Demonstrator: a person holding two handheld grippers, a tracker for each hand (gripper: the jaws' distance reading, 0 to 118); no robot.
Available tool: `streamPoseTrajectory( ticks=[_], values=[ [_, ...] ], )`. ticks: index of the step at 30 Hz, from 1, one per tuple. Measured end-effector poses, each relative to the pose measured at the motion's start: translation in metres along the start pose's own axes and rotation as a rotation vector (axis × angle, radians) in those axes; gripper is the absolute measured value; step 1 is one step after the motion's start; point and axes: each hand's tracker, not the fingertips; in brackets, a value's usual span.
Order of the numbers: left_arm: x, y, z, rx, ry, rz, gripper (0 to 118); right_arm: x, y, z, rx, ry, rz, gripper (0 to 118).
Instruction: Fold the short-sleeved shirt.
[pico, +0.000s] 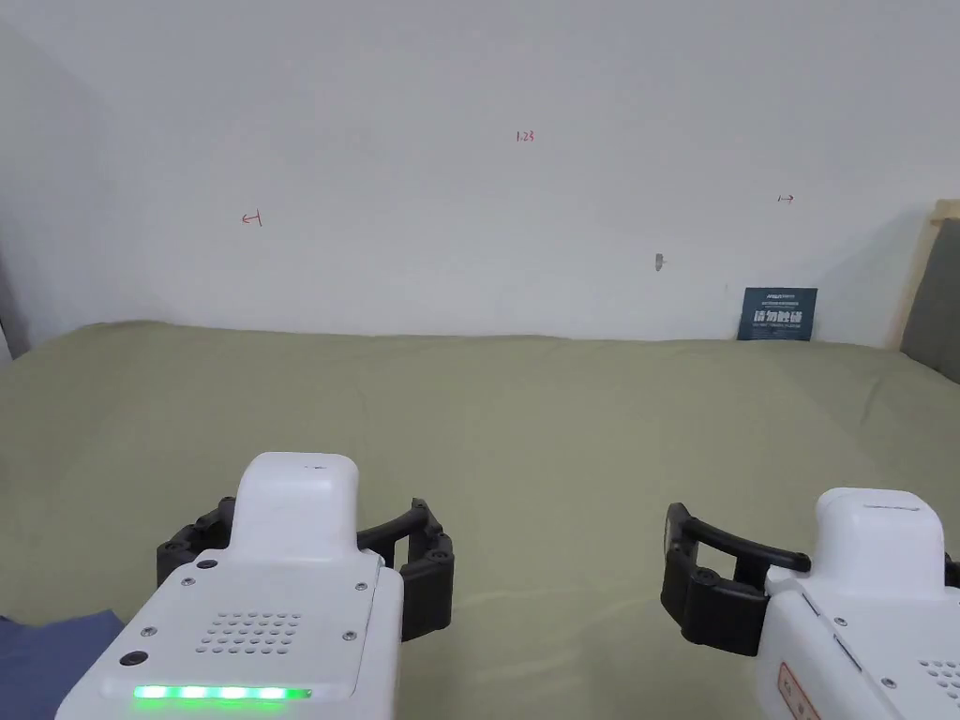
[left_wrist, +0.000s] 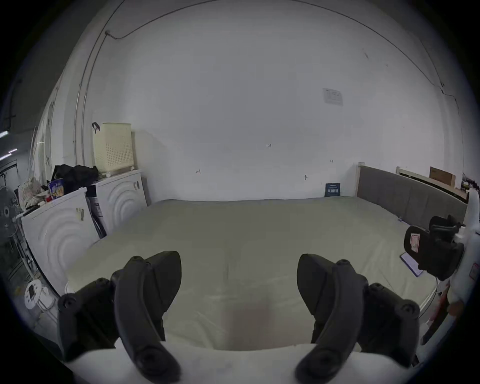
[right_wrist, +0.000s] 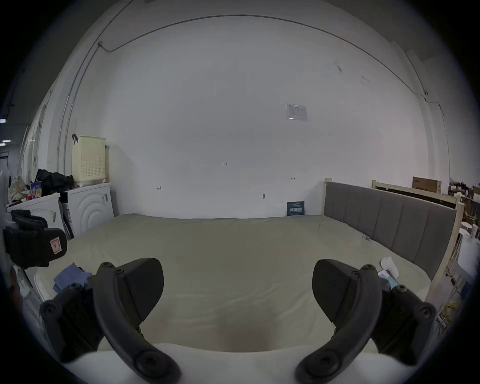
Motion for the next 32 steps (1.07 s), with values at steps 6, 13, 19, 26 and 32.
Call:
streamPoseTrajectory(
  ticks=[6, 13, 19, 26, 32],
  values=[
    [-0.0030, -0.0032, -0.0010, -0.008, -0.031, 0.032, 98, 0.0024, -0.0019, -0.0003, -0.012, -0.012, 0.004, 114],
    [0.0019, -0.0062, -0.0016, 0.010, 0.011, 0.002, 98, 0.0031, -0.0029, -0.0014, -0.020, -0.012, -0.011, 114],
    [-0.0022, 0.0007, -0.0056, -0.065, -0.028, 0.047, 98, 0.0015, -0.0029, -0.0020, -0.025, -0.006, -0.002, 114],
    [0.0017, -0.0032, -0.0081, -0.073, 0.012, 0.022, 98, 0.0014, -0.0041, -0.0025, -0.030, -0.002, 0.003, 114],
    [-0.0003, -0.0037, -0.0090, -0.065, 0.001, 0.033, 98, 0.0008, -0.0047, -0.0040, -0.034, 0.003, 0.011, 114]
  ],
)
